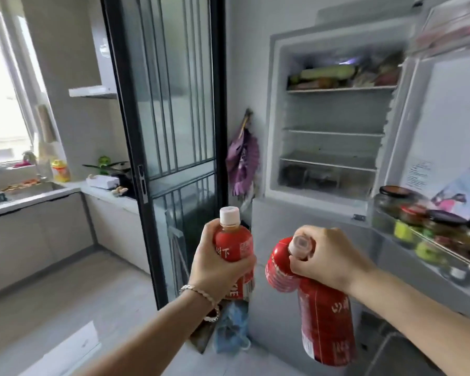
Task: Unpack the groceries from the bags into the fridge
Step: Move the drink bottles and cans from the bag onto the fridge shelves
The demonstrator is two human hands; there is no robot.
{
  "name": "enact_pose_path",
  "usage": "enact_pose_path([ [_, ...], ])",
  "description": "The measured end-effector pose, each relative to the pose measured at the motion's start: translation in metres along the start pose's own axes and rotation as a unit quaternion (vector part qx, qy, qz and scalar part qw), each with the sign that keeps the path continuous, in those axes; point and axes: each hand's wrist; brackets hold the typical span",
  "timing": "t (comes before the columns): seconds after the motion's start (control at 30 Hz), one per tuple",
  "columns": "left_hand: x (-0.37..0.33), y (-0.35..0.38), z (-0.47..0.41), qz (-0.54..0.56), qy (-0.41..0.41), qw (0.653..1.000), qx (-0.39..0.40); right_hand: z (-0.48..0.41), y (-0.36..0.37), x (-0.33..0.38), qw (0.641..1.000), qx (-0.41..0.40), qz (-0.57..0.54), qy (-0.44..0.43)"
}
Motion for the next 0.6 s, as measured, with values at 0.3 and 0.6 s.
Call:
enact_pose_path([
  [0.3, -0.011, 0.088, -0.219, 0.013, 0.095, 0.990, 0.102, -0.162, -0.049, -0.079, 0.989, -0.128, 0.027, 0.063],
  [0.6, -0.018, 0.201, -0.408, 0.034, 0.137, 0.981, 0.133, -0.319, -0.108, -0.165, 0.973, -0.204, 0.051, 0.091],
])
Point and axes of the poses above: each hand's wrist, its own z-axis away from the middle knuckle, its own y-axis out of the palm, x = y × z, and after that the axes turned 14 degrees about -z, right-handed
